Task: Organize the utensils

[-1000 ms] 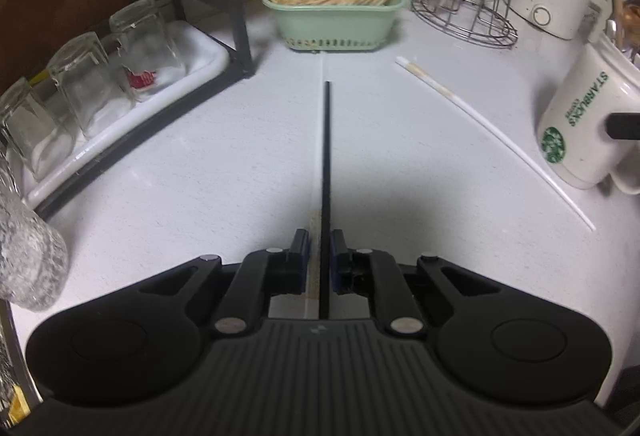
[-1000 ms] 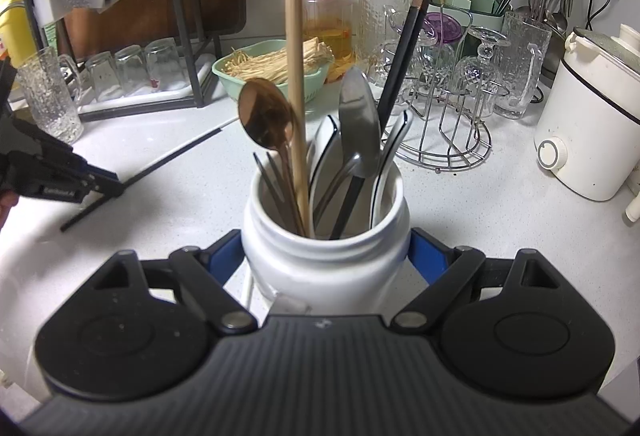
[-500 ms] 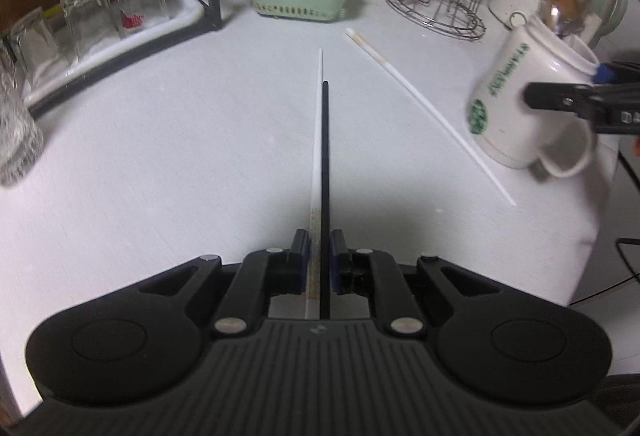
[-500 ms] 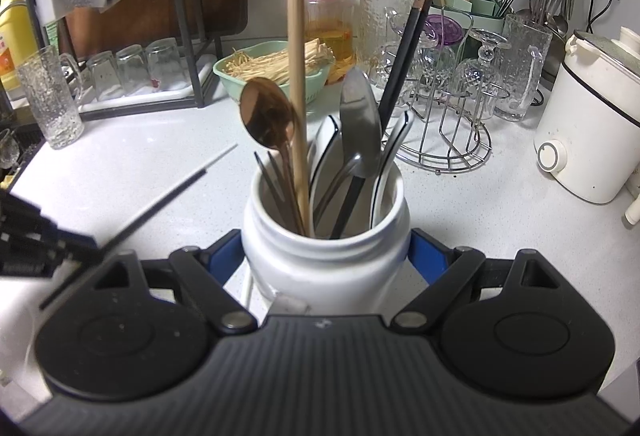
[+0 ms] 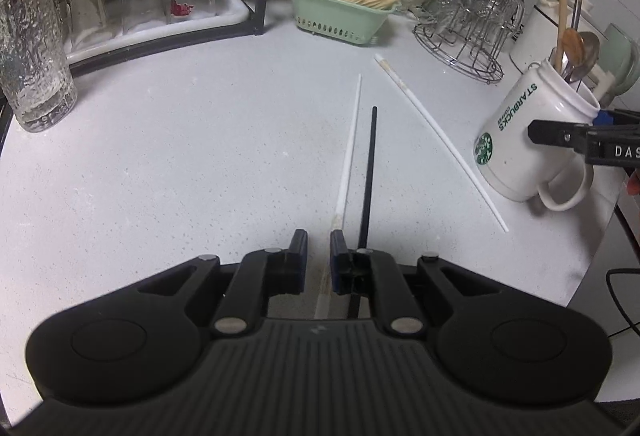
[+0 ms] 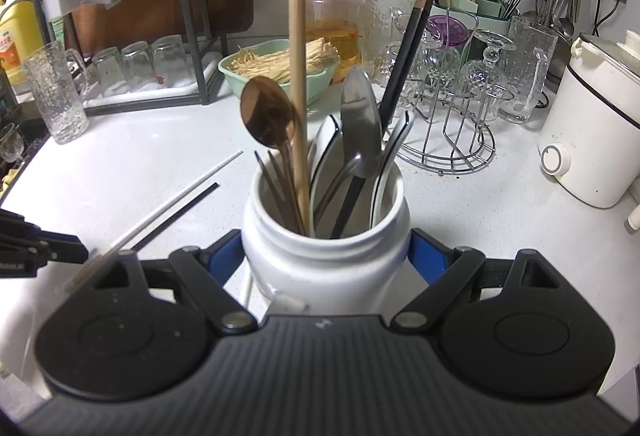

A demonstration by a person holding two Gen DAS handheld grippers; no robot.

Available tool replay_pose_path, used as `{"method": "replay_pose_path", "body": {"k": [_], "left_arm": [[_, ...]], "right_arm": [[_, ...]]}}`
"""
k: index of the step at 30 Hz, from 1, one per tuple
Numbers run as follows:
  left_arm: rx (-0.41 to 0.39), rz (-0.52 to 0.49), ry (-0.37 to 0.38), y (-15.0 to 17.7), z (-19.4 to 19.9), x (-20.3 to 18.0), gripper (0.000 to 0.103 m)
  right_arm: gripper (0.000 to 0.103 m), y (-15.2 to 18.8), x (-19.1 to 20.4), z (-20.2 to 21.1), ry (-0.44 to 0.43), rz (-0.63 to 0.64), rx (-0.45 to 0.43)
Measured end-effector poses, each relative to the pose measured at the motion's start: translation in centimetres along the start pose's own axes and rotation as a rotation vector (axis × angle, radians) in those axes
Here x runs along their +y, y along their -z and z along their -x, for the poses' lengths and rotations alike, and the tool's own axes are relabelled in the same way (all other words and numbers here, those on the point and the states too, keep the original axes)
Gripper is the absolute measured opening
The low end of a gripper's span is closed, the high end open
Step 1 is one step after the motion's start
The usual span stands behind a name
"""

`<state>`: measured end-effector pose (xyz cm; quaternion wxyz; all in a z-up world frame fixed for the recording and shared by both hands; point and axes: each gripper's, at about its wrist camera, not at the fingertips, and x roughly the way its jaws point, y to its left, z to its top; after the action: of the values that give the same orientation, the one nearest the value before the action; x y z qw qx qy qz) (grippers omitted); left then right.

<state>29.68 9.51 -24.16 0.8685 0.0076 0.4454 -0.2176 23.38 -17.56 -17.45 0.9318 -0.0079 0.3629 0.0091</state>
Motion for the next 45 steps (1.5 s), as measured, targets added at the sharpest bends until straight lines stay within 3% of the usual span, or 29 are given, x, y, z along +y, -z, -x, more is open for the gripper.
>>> {"method": "replay_pose_path", "body": {"k": [12,21,22,28,32,39,45], "left_arm": [[0.006,-0.131,-0.042,0.3,-1.5,-2.3,0.013],[0.023,-0.133,-0.090,-1.0,-2.6,-2.8,0.012],[0.030,-0.136,-0.087,-1.1,-2.6,-3.0,0.008],[0.086,-0.151,-0.094,-1.8,-2.6,-3.3,0.007],[0.109,-0.213,-0.088,-3.1,-1.1,-4.1,0.007],[0.133,-0.408,-0.101,-6.7,2.7,-6.4,0.006],[0.156,-0.484,-0.086,-9.8,4.8,-8.5,0.006]], "right_arm": [[0.090,0.0,0.1,0.0,0.002,-0.004,0.002],[0.090,0.0,0.0,0.0,0.001,-0.002,0.002],[0.090,0.0,0.0,0.0,0.000,-0.002,0.001],[0.090,0.1,-0.1,0.1,-0.007,0.007,-0.001],[0.090,0.0,0.0,0.1,-0.010,0.018,-0.002],[0.090,0.2,-0.3,0.2,-0.027,0.019,-0.018],[0.090,0.4,-0.5,0.2,-0.042,0.019,-0.033]]}}
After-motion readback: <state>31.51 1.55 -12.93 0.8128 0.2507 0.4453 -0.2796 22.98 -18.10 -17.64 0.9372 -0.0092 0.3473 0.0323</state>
